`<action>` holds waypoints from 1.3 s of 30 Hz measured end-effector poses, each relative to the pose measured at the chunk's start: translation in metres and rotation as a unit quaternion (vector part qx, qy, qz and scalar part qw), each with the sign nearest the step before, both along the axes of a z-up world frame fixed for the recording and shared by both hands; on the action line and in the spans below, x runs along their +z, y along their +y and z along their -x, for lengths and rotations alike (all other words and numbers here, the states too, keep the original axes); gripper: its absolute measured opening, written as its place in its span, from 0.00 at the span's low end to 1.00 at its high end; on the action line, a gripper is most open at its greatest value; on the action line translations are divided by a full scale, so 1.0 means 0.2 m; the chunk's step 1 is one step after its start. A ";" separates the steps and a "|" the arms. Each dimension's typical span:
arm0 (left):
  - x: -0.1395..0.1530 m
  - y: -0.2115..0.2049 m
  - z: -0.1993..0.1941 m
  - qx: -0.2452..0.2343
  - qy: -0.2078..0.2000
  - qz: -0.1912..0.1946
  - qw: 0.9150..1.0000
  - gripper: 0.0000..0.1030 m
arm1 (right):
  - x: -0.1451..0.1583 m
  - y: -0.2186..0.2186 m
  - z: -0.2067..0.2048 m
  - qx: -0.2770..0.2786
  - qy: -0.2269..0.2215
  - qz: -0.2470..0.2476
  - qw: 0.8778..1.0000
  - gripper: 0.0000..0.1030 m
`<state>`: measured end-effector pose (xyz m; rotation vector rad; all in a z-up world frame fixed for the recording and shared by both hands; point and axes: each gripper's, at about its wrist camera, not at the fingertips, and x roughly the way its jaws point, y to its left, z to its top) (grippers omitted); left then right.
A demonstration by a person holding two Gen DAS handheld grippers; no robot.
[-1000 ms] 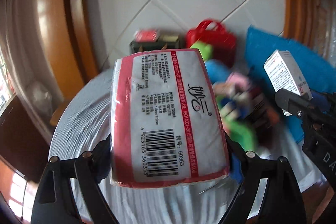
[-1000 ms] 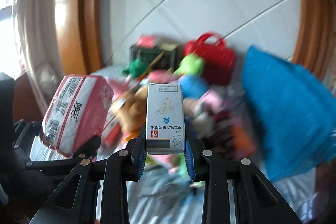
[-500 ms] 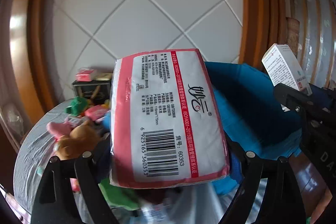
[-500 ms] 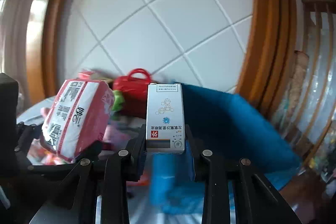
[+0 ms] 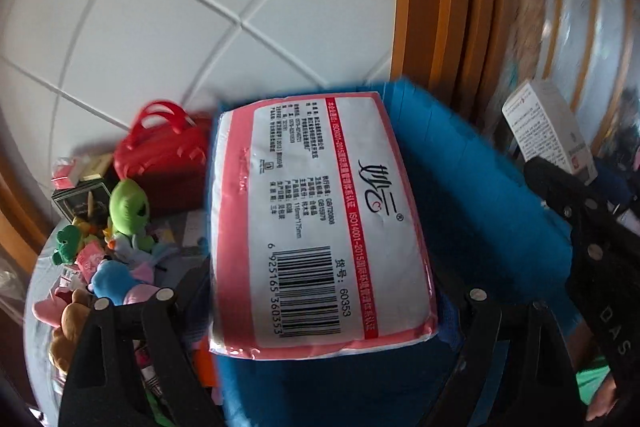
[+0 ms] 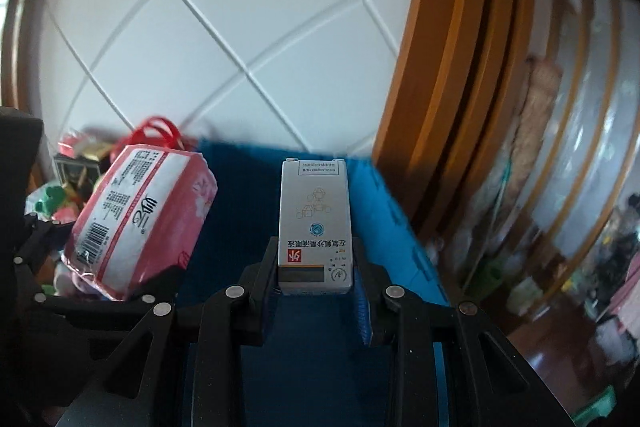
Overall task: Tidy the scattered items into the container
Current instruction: 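Carry the tissue pack and white box with both grippers over the blue crate, then open the right gripper to drop the box while the left lowers and releases the tissue pack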
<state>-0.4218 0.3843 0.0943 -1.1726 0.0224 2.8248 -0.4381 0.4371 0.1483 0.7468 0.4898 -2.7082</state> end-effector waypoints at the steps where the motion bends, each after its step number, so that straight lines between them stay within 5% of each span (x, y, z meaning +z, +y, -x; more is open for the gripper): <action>1: -0.04 0.03 0.06 -0.001 -0.018 0.009 1.000 0.85 | -0.04 0.00 0.10 -0.001 -0.015 -0.012 1.000 0.29; 5: -0.22 0.14 0.36 0.019 -0.087 0.042 0.995 0.85 | -0.23 0.00 0.50 0.016 -0.074 -0.047 0.996 0.29; 11: -0.48 0.23 0.83 0.092 -0.180 0.064 0.977 0.85 | -0.45 -0.03 1.08 0.045 -0.155 -0.067 0.985 0.29; 19: -1.04 0.28 1.20 0.133 -0.272 0.058 0.951 0.85 | -0.94 -0.15 1.46 0.048 -0.259 -0.128 0.956 0.30; 25: -1.45 0.30 1.20 0.116 -0.353 0.045 0.927 0.85 | -1.36 -0.20 1.53 0.048 -0.327 -0.187 0.925 0.30; 30: -1.61 0.32 1.15 0.119 -0.394 0.029 0.911 0.87 | -1.64 -0.16 1.50 0.039 -0.381 -0.215 0.898 0.29; 39: -1.69 0.36 1.11 0.124 -0.415 0.034 0.901 0.88 | -1.73 -0.05 1.45 0.032 -0.413 -0.220 0.883 0.32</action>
